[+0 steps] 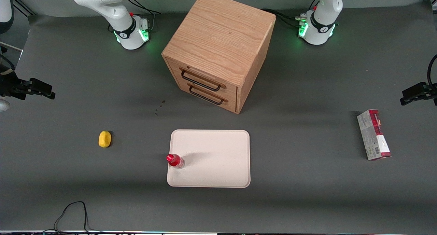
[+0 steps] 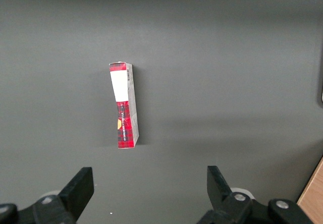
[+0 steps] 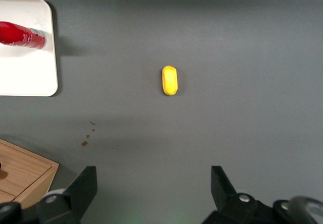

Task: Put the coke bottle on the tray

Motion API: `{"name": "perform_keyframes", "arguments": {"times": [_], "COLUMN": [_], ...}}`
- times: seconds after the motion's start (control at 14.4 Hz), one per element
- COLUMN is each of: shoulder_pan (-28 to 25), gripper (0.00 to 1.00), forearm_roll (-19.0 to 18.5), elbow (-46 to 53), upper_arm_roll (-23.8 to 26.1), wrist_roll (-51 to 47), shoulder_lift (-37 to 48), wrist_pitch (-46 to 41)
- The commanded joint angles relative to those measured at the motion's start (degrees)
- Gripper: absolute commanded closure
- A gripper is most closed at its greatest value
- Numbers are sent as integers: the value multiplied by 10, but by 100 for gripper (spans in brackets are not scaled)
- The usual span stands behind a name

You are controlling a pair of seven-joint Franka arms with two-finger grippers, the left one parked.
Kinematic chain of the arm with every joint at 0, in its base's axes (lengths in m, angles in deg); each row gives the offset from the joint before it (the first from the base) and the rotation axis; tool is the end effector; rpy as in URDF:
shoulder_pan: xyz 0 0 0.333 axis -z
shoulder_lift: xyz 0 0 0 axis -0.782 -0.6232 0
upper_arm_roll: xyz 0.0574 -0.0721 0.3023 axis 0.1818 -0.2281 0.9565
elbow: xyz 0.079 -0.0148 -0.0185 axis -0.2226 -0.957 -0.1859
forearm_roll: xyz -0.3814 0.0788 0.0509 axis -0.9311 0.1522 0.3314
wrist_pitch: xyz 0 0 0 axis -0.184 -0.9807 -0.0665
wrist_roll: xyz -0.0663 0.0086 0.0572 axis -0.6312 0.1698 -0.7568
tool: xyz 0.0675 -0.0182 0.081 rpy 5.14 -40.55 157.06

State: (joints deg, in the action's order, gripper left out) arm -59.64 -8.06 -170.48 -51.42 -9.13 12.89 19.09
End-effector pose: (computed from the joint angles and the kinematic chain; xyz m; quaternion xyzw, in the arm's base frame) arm 0.5706 -0.0334 0.6071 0.9995 -0.0082 -0.0281 0.0123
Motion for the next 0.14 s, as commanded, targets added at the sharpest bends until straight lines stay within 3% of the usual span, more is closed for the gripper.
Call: {"name": "perform_keyframes", "arguments": {"times": [0.0,0.07], "shoulder_pan": [-8,-8], "gripper": [0,0], "forearm_roll": [12,12], "elbow": [2,2], "upper_arm_roll": [-10,-10], "wrist_roll": [9,9], "shoulder_lift": [6,6], "wrist_pitch": [-6,-6]}}
